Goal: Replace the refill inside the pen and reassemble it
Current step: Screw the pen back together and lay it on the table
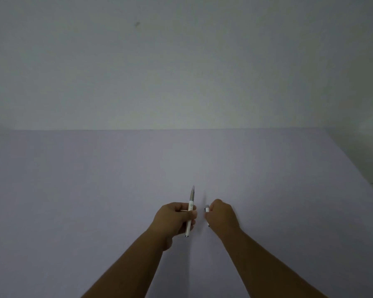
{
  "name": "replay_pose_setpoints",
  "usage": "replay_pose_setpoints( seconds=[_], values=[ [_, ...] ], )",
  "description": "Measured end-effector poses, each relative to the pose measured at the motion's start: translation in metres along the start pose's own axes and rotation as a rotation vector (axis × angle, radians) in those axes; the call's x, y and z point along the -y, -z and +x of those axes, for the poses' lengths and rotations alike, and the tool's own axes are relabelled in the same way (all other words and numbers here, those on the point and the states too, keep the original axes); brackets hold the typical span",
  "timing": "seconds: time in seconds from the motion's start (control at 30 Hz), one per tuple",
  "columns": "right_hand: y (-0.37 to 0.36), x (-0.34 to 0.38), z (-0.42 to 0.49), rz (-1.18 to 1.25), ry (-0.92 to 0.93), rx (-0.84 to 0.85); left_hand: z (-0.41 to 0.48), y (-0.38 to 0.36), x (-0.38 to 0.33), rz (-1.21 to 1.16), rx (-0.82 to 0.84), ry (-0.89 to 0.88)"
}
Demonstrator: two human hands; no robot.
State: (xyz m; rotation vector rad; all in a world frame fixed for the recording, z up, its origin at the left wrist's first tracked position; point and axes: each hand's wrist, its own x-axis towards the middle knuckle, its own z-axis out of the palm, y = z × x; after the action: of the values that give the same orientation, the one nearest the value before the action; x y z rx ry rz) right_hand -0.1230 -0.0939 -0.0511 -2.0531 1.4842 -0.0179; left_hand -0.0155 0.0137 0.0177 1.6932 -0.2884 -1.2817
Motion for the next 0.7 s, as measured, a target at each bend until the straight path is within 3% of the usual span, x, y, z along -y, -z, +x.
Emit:
replay_pose_setpoints(
  seconds=[0.13,0.27,0.33,0.7],
  values=[
    [0.013,0.010,0.005,0.249,-0.025,0.026,-0.001,0.000,-0.003,0.014,0.011,0.008],
    [0.050,0.034,0.010,0.985,-0.113,0.095,-0.008,-0.002,-0.008,0.085,0.032,0.026],
    [0.067,0.044,0.010,1.160,-0.094,0.133,-0.011,-0.005,-0.011,0.100,0.036,0.034],
    [0.084,0.046,-0.020,1.003,0.044,0.288,-0.028,-0.010,-0.022,0.069,0.039,-0.017]
  ],
)
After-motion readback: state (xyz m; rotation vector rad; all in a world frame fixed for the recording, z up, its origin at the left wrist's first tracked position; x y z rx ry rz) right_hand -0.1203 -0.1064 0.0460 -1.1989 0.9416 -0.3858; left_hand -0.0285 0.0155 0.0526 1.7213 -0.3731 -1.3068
